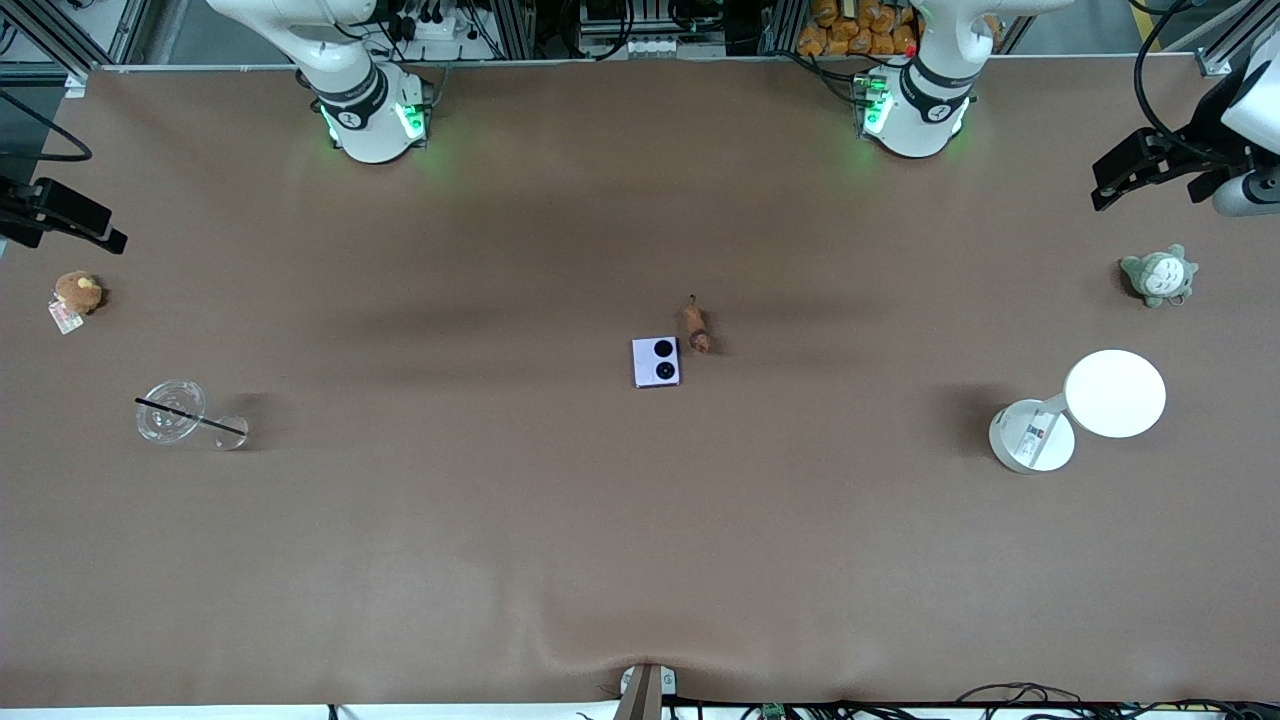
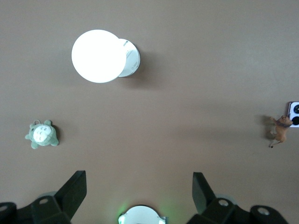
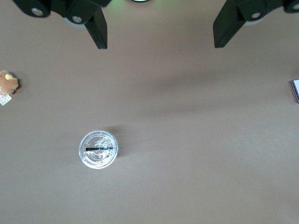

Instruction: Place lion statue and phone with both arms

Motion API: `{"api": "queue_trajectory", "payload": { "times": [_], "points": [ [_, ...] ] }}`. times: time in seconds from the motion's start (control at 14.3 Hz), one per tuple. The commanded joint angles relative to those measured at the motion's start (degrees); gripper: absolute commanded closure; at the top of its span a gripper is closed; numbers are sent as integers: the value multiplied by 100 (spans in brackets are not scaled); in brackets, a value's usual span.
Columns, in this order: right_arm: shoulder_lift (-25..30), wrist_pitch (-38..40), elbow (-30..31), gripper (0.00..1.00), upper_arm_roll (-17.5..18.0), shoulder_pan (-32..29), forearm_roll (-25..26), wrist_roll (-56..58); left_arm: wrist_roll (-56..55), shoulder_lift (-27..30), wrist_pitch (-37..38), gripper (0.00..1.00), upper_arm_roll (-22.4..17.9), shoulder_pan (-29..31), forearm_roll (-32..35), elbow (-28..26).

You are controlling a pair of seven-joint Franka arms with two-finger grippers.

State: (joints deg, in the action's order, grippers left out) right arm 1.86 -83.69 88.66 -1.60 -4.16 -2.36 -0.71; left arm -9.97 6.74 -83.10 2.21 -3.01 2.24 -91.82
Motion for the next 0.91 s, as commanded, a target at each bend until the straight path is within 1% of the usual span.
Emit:
{"api": "queue_trajectory", "payload": {
  "times": [0.0, 0.14, 0.42, 0.63, 0.77, 0.84],
  "points": [
    [-63, 55, -130, 0, 63, -85, -19, -60, -172, -68, 136, 0, -19, -50, -110, 120],
    [-63, 64, -130, 0, 63, -93, -10, -61, -234, -173, 137, 0, -19, -68, -92, 243],
    [-72, 90, -130, 0, 63, -137, -10, -52, -172, -269, 137, 0, 7, -95, -57, 278],
    [-212, 46, -147, 0, 63, -111, -2, -8, -189, -384, 137, 0, 227, -77, -118, 261],
    [-213, 46, -139, 0, 63, -93, 7, 10, -277, -463, 137, 0, 411, -86, -118, 243],
    [-213, 46, -139, 0, 63, -93, 16, 10, -443, -533, 128, 0, 621, -77, -118, 235]
  ]
}}
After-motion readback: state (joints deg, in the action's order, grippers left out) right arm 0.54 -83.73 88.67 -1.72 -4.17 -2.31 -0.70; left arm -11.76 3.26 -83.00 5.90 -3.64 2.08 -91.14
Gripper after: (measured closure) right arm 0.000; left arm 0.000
